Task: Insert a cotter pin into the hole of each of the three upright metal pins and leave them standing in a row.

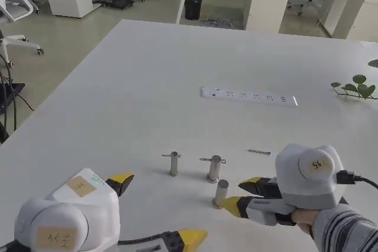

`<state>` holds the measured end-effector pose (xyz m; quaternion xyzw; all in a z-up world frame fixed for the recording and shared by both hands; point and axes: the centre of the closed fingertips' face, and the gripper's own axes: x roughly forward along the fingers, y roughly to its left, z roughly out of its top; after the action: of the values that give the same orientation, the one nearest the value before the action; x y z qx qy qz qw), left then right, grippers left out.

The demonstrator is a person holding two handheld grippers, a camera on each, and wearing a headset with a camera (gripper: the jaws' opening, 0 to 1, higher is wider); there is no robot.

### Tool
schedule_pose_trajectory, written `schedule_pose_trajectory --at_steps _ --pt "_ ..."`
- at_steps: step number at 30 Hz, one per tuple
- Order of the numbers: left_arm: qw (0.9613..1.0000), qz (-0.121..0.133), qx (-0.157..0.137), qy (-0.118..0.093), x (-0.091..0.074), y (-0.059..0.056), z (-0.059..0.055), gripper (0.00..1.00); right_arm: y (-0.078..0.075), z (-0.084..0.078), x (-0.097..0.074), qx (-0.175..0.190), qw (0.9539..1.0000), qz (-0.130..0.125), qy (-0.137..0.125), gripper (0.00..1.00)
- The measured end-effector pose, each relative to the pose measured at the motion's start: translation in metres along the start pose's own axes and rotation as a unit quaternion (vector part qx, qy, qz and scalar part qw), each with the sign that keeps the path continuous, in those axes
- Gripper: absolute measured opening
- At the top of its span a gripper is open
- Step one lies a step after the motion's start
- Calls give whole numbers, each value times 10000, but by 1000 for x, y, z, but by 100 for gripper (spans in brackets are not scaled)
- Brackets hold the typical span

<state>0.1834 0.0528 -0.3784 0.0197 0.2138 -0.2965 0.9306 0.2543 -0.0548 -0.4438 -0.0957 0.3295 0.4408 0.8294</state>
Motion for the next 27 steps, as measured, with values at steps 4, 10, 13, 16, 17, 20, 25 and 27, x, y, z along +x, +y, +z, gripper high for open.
schedule_pose_trajectory --at_steps 4,10,13,16,17,20,25,27 --pt "10000 4 11 7 1 0 0 92 -13 -1 -8 -69 9998 41 188 33" --pt "10000 48 14 -3 2 2 -1 97 -47 2 -17 -334 9984 -125 437 32" --pt "9999 89 51 21 3 4 -2 99 -63 5 -19 -488 9970 -191 576 32" --pt "9999 128 7 -29 4 6 0 99 -73 8 -20 -565 9959 -224 674 31" --pt "9999 143 -29 -73 4 7 1 99 -78 10 -19 -617 9951 -212 747 29" --pt "9998 148 -69 -94 5 8 2 99 -87 11 -17 -688 9931 -163 938 29" --pt "9998 181 13 22 6 13 -2 98 -103 14 -7 -1014 9875 -192 1191 25" --pt "9996 283 27 -53 5 17 0 94 -111 15 -2 -1027 9863 -237 1265 22"
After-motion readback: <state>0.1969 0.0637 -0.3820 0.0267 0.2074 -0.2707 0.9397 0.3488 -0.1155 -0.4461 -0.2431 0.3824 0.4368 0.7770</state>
